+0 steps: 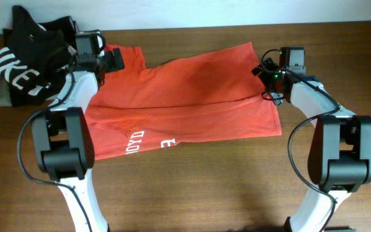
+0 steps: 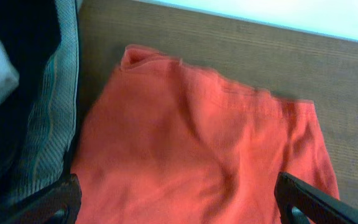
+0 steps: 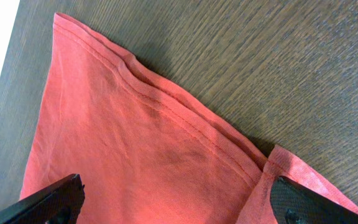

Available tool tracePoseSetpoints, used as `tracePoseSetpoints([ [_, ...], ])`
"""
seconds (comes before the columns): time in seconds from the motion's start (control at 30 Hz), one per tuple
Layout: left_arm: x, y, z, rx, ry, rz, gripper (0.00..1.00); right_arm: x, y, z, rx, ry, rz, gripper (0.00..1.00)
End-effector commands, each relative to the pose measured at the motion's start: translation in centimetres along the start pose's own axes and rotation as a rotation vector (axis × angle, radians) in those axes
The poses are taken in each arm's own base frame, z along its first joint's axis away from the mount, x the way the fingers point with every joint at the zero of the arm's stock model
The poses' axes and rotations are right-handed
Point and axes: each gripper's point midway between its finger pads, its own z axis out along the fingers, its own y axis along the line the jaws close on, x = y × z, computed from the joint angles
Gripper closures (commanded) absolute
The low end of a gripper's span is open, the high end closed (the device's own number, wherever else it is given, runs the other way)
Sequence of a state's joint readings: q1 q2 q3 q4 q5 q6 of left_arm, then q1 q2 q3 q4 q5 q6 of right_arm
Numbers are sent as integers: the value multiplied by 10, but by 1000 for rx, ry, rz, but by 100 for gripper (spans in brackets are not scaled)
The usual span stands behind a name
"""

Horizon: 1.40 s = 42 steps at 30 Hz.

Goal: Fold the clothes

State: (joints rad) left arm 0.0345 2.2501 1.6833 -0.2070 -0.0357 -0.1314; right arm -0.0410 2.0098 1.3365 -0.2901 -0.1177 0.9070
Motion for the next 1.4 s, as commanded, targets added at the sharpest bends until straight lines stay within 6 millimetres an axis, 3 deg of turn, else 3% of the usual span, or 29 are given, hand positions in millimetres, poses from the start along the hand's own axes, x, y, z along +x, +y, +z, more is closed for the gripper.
tracePoseSetpoints([
  [0.0, -27, -1, 12, -14, -34, 58, 1, 7, -2, 5, 8, 16, -21, 1],
  [0.13, -23, -3, 24, -15, 7, 80, 1, 7, -2, 5, 8, 17, -21, 1],
  [0.3, 2, -3, 47, -15, 57, 83, 3, 7, -2, 5, 7, 19, -21, 1],
  [0.47, -1, -3, 60, -14, 8, 80, 7, 7, -2, 5, 7, 19, -21, 1],
  [0.7, -10, 16, 63, -118, -36, 76, 6, 8, -2, 5, 6, 18, -21, 1],
  [1.0, 48, 11, 92, -68, 102, 87, 7, 7, -1, 5, 4, 17, -22, 1],
  [1.03, 49, 10, 93, -68, 105, 88, 11, 7, -1, 5, 1, 15, -32, 1],
  [1.1, 49, 10, 93, -68, 102, 88, 50, 2, 5, 5, -21, -2, -74, 1],
  [1.13, 48, 10, 94, -68, 100, 88, 61, -1, 9, 4, -35, -16, -94, 1],
  [1.23, 49, 10, 93, -68, 103, 88, 77, -24, 31, 1, -107, -130, -203, 1],
  [1.37, 50, 10, 93, -68, 107, 89, 79, -49, 49, -6, -146, -259, -305, 1],
])
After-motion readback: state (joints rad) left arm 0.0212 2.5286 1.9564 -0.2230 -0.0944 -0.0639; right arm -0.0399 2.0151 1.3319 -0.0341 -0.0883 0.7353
